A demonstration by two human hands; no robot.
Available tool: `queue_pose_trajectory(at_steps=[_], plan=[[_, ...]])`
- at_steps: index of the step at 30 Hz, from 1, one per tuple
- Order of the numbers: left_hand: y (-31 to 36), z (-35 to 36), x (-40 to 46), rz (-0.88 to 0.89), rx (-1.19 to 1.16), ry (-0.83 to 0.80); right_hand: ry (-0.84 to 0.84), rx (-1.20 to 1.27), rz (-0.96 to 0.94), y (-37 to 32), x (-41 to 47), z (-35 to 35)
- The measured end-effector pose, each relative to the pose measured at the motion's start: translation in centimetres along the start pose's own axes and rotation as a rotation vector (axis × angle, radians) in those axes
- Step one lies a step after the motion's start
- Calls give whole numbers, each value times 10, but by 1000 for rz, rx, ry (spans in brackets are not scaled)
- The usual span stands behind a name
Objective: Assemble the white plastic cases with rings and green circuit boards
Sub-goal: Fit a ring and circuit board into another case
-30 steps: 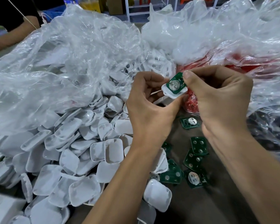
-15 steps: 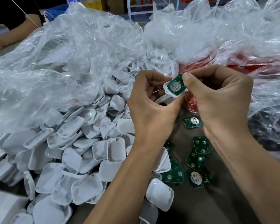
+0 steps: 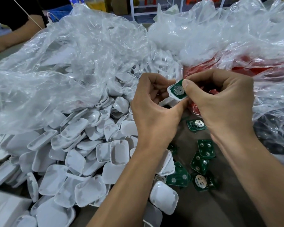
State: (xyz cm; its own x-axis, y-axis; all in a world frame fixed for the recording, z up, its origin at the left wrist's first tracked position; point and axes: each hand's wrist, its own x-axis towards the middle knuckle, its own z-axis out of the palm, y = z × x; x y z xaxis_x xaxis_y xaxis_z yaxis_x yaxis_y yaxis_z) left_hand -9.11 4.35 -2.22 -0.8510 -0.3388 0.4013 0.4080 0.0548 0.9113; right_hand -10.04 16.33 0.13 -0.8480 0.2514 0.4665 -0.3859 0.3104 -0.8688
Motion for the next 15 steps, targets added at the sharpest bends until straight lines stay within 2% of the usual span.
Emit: queue_pose_trajectory(at_steps=[9, 12, 15], plan=[[3, 0, 0, 16, -6, -13, -15, 1, 98, 1, 2, -4], [3, -1, 0, 0, -30, -33, -77, 210, 282, 0, 6, -7], [2, -1, 0, -6, -62, -77, -225, 386, 516, 1, 15, -14]])
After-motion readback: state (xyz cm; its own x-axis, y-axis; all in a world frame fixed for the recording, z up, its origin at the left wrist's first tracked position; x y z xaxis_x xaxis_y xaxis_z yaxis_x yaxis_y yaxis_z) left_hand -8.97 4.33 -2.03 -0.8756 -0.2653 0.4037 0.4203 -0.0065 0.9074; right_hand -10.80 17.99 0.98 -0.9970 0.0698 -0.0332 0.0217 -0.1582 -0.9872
